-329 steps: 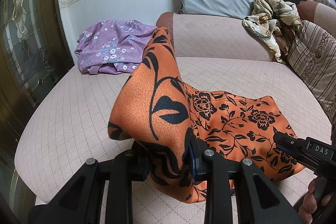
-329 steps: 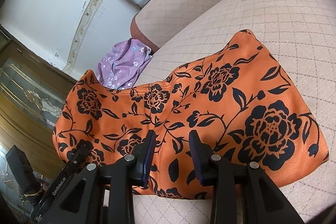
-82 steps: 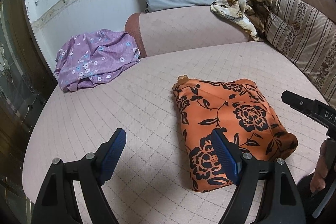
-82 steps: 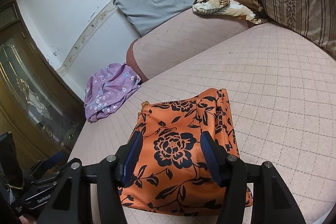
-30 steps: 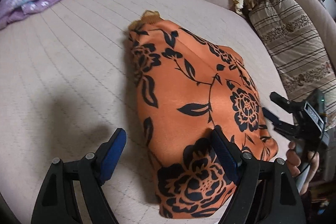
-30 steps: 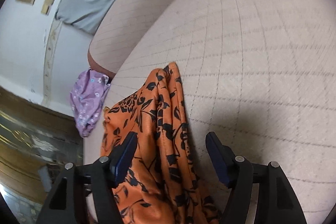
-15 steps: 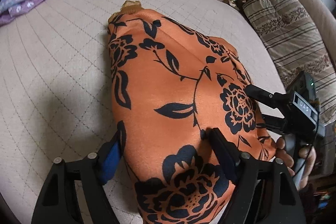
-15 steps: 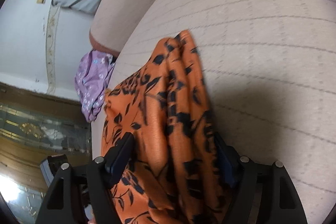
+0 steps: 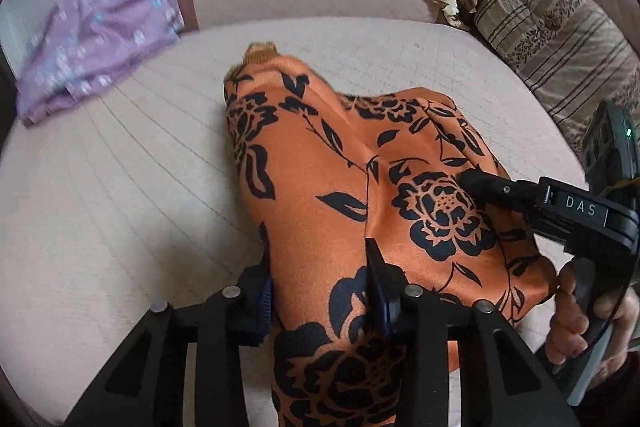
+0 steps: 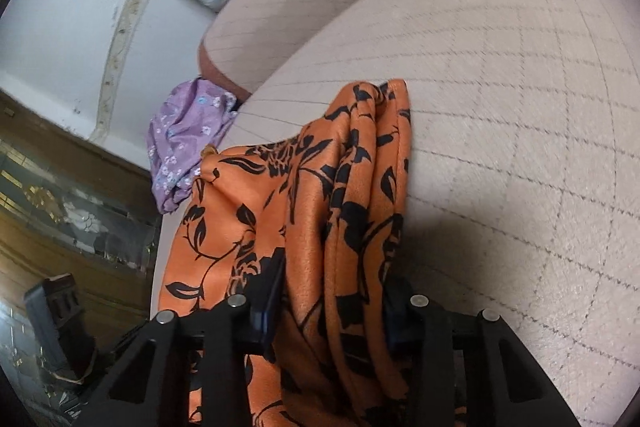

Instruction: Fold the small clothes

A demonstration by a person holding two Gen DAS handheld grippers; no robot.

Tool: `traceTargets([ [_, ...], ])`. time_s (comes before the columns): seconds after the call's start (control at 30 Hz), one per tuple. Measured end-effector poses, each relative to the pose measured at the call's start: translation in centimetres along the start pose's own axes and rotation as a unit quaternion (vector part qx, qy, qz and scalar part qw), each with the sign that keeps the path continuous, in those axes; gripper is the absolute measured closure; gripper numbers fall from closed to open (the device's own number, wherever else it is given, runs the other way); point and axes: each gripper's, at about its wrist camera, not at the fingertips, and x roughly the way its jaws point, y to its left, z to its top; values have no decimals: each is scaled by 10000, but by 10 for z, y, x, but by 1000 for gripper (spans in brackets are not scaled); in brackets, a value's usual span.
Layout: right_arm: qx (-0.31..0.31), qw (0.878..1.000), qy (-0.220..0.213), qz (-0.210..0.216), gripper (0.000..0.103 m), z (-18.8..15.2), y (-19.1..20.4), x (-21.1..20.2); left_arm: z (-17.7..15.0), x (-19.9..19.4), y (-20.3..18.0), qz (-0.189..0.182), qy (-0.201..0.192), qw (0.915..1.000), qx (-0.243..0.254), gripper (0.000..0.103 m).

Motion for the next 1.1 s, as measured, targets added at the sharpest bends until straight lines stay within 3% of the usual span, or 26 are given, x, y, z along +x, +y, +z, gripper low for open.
traceTargets([
  [0.47, -700, 9937, -526, 703, 62, -13, 48, -16, -6, -69, 9, 752, -885, 9929, 258, 62],
  [1.1, -1039, 9899, -583, 771, 62, -21, 62, -14, -23, -85, 36, 1140, -1104, 9873, 81, 62],
])
